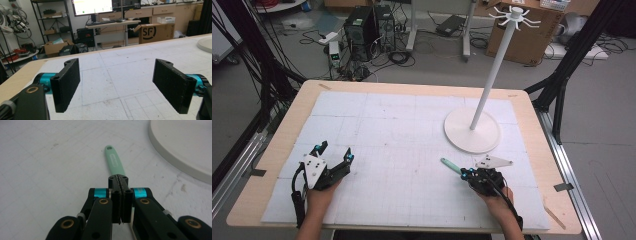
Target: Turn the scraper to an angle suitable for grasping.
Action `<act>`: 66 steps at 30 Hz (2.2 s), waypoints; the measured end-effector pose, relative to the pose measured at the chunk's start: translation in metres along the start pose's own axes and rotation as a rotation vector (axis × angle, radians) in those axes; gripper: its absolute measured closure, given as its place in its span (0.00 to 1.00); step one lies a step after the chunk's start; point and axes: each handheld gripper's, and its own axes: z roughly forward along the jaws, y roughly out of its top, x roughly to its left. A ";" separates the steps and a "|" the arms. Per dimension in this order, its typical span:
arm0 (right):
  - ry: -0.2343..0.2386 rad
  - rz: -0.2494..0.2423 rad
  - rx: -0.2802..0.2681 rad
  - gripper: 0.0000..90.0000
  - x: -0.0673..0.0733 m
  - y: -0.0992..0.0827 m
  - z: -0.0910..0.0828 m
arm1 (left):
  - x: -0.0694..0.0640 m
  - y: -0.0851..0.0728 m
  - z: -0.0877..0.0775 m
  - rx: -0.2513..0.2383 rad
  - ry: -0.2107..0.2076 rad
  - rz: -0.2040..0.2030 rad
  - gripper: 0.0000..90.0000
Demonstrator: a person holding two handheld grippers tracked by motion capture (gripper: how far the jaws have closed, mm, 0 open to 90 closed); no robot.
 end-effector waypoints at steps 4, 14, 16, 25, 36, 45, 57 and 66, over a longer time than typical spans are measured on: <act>-0.006 -0.019 0.021 1.00 0.009 0.010 0.009 | 0.000 0.000 0.000 -0.001 0.000 -0.002 0.25; -0.047 -0.034 0.078 1.00 0.017 0.017 0.029 | 0.000 0.000 0.000 0.001 0.000 0.001 0.25; -0.054 -0.037 0.084 1.00 0.016 0.017 0.030 | 0.000 0.000 0.000 -0.001 0.000 -0.001 0.25; -0.097 -0.007 0.098 1.00 0.010 0.020 0.036 | 0.000 0.000 0.000 0.000 0.001 -0.002 0.25; -0.131 0.057 0.041 1.00 0.003 0.022 0.026 | 0.000 0.000 0.000 0.001 0.000 0.000 0.25; -0.168 0.064 0.002 1.00 -0.014 0.004 -0.004 | 0.000 0.000 0.000 -0.001 0.001 0.001 0.25; -0.325 0.199 -0.259 0.59 -0.044 -0.024 -0.042 | 0.000 0.000 0.000 0.001 0.001 -0.001 0.25; -0.417 0.281 -0.422 0.23 -0.047 -0.037 -0.047 | 0.000 0.000 0.000 0.000 0.000 -0.001 0.25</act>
